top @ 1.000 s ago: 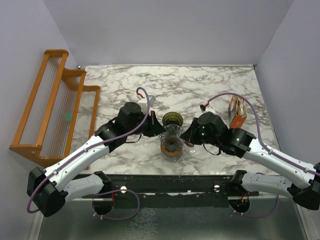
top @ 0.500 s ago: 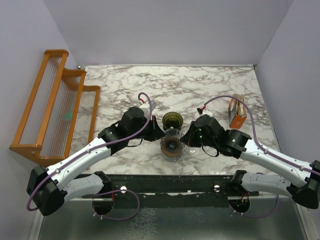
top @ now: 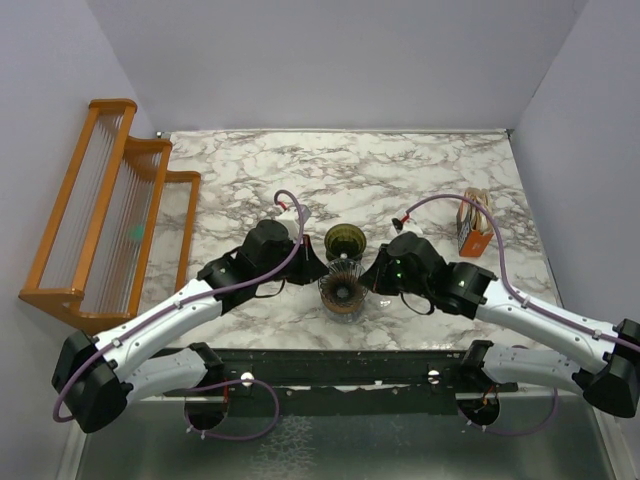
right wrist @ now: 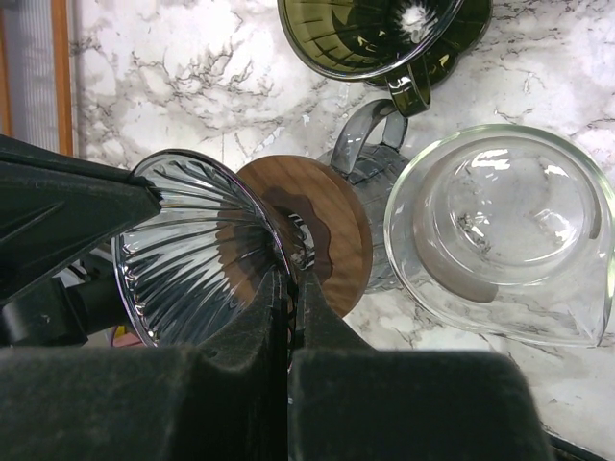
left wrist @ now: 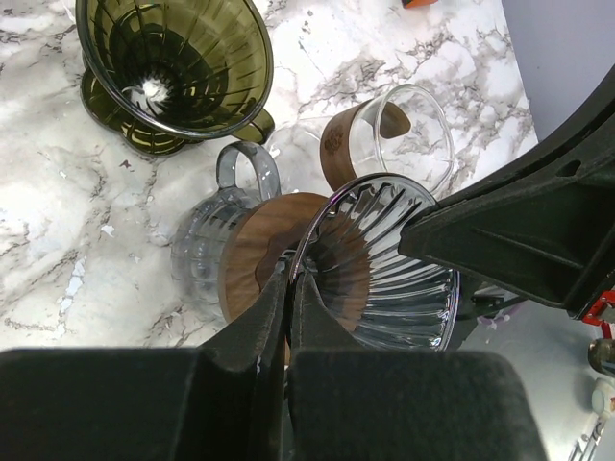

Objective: Place the coffee filter in the dripper

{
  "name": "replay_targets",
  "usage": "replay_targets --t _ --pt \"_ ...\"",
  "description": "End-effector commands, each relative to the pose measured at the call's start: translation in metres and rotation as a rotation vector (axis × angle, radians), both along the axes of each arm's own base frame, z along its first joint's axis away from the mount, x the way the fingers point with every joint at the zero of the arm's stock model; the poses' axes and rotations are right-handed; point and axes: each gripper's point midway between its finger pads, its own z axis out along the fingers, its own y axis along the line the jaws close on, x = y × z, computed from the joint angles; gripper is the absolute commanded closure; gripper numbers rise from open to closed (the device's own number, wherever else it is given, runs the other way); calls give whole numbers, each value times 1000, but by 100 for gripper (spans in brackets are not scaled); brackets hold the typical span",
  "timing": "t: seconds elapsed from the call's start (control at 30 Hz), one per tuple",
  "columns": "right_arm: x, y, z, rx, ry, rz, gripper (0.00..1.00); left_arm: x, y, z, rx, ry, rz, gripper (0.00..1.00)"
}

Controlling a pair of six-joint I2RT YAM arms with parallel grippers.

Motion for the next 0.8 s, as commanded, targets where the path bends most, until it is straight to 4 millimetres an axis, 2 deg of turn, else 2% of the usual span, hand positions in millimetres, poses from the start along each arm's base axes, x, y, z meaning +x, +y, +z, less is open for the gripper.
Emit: replay_targets --t 0.0,0.2,0.47,0.77 --pt "-9 -20 -44 -138 54 7 99 -9 13 -33 93 40 16 100" --pt "-14 -23 -57 -163 74 27 100 -16 15 -44 110 53 5 100" --pt "-17 -24 -64 -167 79 46 99 -24 17 -55 130 67 -4 100" --pt "-15 -25 -63 -193 71 57 100 -32 25 -74 165 82 1 100"
